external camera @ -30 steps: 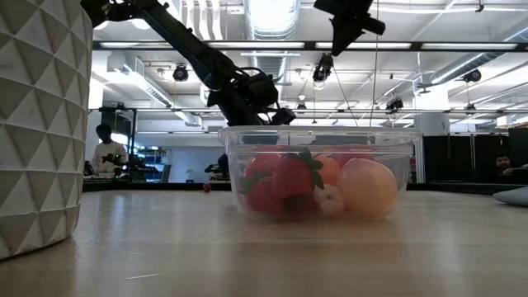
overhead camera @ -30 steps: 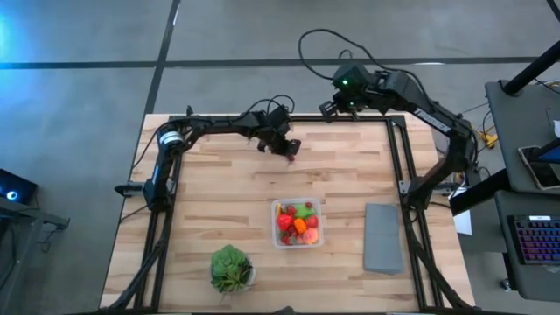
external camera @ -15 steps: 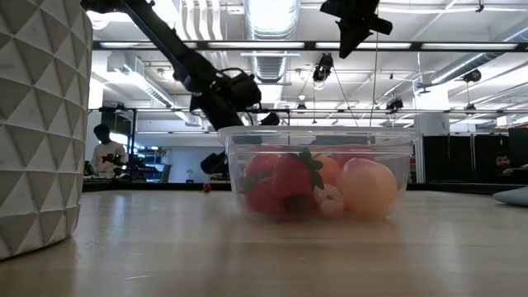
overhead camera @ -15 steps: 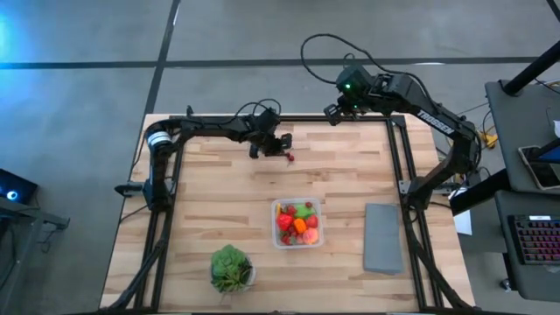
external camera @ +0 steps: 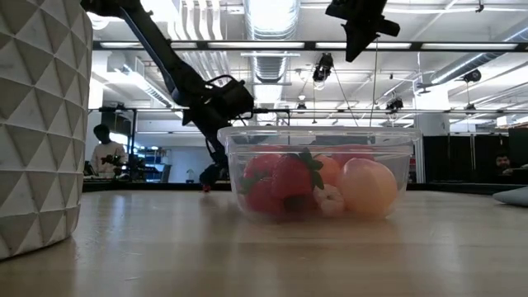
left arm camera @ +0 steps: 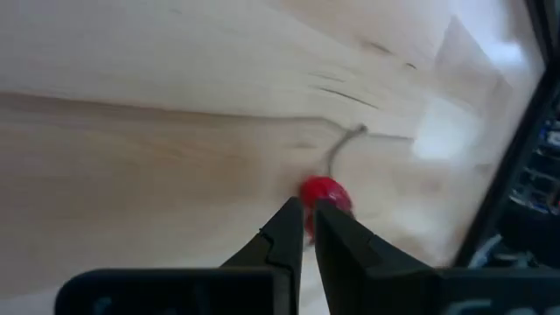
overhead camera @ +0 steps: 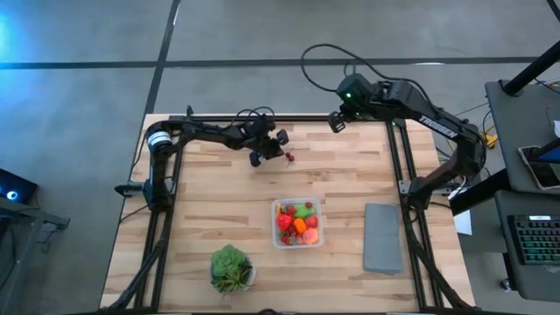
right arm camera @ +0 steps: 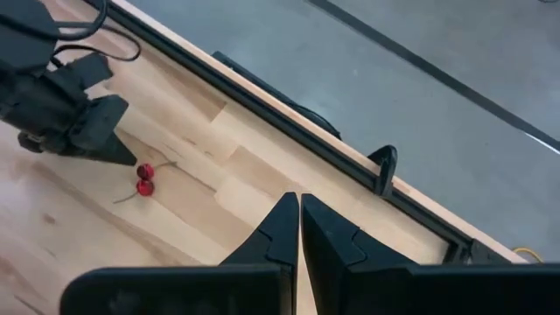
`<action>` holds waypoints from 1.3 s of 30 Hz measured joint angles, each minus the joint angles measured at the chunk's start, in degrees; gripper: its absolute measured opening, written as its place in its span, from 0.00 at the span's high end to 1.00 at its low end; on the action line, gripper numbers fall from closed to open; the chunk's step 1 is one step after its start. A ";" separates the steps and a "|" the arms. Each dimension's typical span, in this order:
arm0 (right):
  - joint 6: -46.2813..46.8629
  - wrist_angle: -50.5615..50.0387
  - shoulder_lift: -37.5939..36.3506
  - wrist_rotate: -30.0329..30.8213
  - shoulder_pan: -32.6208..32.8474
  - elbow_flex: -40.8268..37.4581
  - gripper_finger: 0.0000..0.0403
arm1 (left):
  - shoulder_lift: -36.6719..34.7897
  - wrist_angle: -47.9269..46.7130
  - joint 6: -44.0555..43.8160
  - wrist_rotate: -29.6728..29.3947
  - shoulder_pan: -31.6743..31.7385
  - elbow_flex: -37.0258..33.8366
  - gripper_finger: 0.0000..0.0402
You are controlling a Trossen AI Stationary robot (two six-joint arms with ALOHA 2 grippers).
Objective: Pick and placing Produce into tupperware
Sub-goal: Put the red cherry into the transparent bin
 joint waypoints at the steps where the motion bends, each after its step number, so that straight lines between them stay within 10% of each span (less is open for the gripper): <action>1: 0.04 -0.01 -0.30 0.00 0.00 -0.12 0.98 | 0.00 0.05 -0.02 -0.40 0.10 -0.28 0.96; 31: 0.04 0.57 -1.61 2.97 0.26 -0.18 0.98 | 3.55 2.24 -2.81 2.39 -1.10 2.43 0.96; 39: 0.68 0.33 -1.61 3.01 0.72 -0.18 0.98 | 8.71 1.92 -0.03 4.21 -5.50 12.93 0.96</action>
